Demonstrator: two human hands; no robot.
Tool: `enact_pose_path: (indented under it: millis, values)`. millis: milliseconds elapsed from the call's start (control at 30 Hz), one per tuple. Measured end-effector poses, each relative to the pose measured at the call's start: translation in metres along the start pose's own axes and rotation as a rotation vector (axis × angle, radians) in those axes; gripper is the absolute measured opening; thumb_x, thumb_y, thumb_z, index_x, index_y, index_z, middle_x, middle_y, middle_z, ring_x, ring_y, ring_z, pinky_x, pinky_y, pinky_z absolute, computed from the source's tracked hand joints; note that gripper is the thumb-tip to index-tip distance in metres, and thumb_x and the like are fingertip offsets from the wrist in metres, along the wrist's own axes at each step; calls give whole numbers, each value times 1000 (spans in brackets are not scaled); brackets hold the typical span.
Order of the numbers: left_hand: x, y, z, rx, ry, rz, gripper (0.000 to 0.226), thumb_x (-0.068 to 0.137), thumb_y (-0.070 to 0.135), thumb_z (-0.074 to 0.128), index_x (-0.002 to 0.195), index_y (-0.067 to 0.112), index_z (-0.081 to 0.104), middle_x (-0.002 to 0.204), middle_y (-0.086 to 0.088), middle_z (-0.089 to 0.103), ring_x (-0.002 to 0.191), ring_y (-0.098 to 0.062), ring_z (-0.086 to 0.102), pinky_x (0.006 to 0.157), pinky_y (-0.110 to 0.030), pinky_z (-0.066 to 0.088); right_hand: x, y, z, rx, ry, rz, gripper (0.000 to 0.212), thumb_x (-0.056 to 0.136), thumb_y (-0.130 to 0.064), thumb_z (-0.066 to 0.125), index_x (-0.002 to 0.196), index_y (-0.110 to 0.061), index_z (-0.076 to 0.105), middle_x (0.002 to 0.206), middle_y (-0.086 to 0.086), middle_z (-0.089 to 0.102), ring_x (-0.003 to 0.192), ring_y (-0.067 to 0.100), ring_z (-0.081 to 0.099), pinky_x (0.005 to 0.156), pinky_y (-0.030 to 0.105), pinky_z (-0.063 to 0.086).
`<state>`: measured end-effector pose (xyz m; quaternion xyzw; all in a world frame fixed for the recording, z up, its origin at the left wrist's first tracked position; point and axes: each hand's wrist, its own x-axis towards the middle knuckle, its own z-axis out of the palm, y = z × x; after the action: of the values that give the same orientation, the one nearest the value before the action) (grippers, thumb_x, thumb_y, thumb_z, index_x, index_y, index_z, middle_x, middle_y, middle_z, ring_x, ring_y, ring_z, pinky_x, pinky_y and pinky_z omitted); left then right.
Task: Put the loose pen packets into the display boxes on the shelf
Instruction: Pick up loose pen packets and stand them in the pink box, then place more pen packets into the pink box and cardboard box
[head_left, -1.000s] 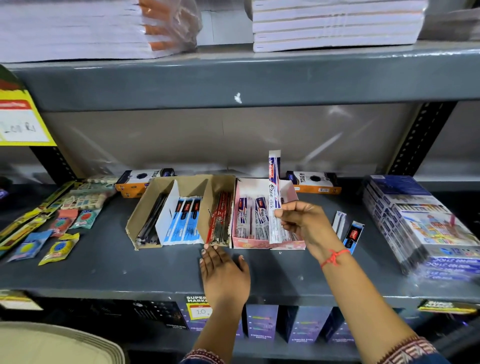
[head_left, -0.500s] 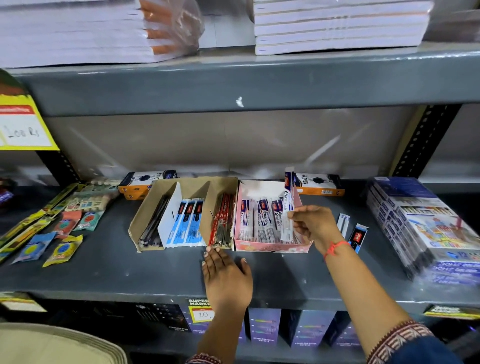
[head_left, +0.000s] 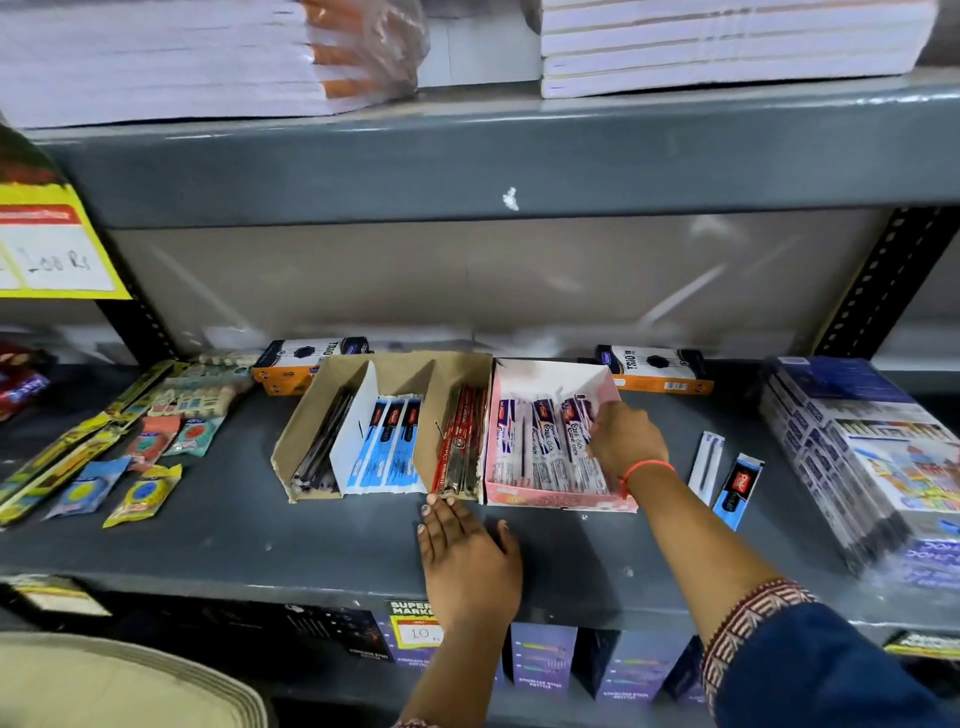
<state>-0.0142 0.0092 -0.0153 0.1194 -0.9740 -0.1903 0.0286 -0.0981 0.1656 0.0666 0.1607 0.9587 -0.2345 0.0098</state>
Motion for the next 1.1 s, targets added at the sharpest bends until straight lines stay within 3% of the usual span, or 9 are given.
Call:
enact_pose_path:
  millis: [300,433,500,633,767,867,967,1033,1100]
  values:
    - [1,0,3,6,24,12,70,95,44,25,144,-1,3,155,-21,10,144,-30,7,118,-38,3,-5,1,1,-103,51,-58,30,86,2,37,109,2,57,110,24,65,100,41,63,82,43,53]
    - [1,-1,4,27,37,24,69,95,45,24,144,-1,5,155,-21,12,144,-30,9,118,-37,4,-6,20,-17,-37,238,15,26,86,-7,41,98,2,62,102,24,67,93,41,64,71,34,45]
    - [1,-1,5,31,40,22,69,95,44,24,144,-1,6,155,-22,13,144,-30,9,118,-37,4,-6,47,-27,-2,304,132,27,84,-7,45,103,1,62,108,25,66,101,41,62,77,36,48]
    - [2,-2,7,34,51,22,69,95,43,25,143,-3,7,154,-23,14,144,-31,11,118,-37,5,-12,101,-32,-7,162,367,39,88,-14,45,124,0,46,131,28,50,121,44,48,98,48,42]
    - [3,-2,7,41,45,24,69,95,42,25,143,-4,6,154,-24,13,144,-32,10,118,-38,5,-13,120,-30,79,-3,428,50,84,-15,59,127,3,40,134,29,47,123,42,49,99,45,41]
    - [3,-3,7,39,29,25,69,95,42,24,143,-3,5,154,-24,11,144,-32,9,118,-38,4,-13,120,-33,182,-36,434,53,79,-5,66,125,8,44,129,28,55,116,39,56,81,38,47]
    - [3,-3,5,37,29,28,69,96,42,24,143,-4,4,154,-23,10,144,-31,8,118,-37,4,-11,125,-32,268,-30,467,47,77,-2,68,120,10,52,120,28,60,101,37,63,60,27,43]
    - [2,-2,5,34,34,29,69,96,42,24,143,-4,5,154,-24,11,144,-31,9,118,-37,4,-13,130,-31,377,-4,468,34,74,-1,72,104,10,62,105,27,65,82,33,61,59,28,43]
    - [2,-2,6,35,47,27,69,95,42,25,143,-4,5,154,-23,11,144,-31,10,118,-37,4,-17,135,-31,545,43,432,11,73,-1,73,76,5,65,80,21,63,62,26,53,59,30,40]
